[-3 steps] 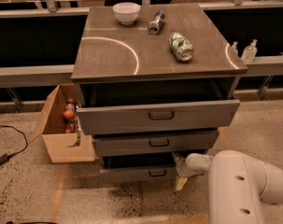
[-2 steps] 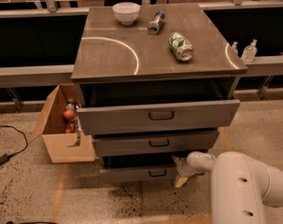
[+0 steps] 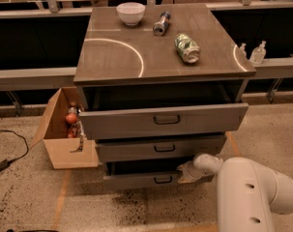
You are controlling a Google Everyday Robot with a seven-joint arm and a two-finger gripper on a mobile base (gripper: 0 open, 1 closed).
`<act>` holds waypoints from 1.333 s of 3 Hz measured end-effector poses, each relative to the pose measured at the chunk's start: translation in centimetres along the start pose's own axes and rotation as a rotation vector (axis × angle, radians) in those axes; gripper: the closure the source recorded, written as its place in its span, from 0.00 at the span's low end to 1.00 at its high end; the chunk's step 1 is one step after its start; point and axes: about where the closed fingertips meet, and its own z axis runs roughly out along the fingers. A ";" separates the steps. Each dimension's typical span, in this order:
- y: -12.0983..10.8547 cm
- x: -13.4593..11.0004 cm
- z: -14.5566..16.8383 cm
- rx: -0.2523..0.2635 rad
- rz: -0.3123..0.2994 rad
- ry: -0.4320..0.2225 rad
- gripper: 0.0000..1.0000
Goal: Open bottom drawer
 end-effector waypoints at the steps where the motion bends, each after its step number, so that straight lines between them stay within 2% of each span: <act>1: -0.1 -0.1 0.0 -0.016 -0.003 -0.004 0.85; 2: -0.1 -0.2 -0.1 -0.016 -0.003 -0.004 1.00; 3: -0.2 -0.3 -0.4 -0.017 -0.003 -0.004 1.00; 4: 1.4 -1.0 -1.4 -0.070 -0.012 -0.030 0.87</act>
Offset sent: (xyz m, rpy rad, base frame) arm 0.0021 -0.0099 0.0134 -0.0031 0.0536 0.0377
